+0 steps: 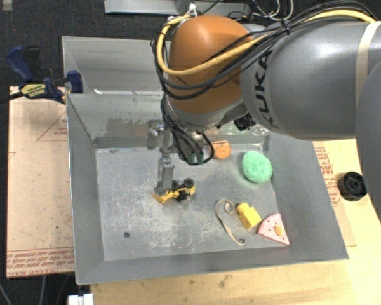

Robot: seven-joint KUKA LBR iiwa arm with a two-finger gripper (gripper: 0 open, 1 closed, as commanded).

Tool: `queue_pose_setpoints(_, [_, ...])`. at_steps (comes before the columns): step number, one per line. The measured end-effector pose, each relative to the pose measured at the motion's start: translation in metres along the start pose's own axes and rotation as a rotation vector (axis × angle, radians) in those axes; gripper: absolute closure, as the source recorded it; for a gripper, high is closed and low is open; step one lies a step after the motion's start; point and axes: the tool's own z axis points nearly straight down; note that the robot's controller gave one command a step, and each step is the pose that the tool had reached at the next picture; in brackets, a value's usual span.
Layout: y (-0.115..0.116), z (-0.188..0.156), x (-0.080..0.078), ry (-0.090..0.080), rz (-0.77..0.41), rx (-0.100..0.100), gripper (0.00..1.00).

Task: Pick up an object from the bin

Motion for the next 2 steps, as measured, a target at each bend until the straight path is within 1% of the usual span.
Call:
queue_pose_setpoints(1, [-0.001,-0.005,-0.001,-0.008,0.005,-0.002,0.00])
queue_pose_setpoints(2, [-0.038,0.066,0.007,-0.011,-0.005,-0.003,0.00])
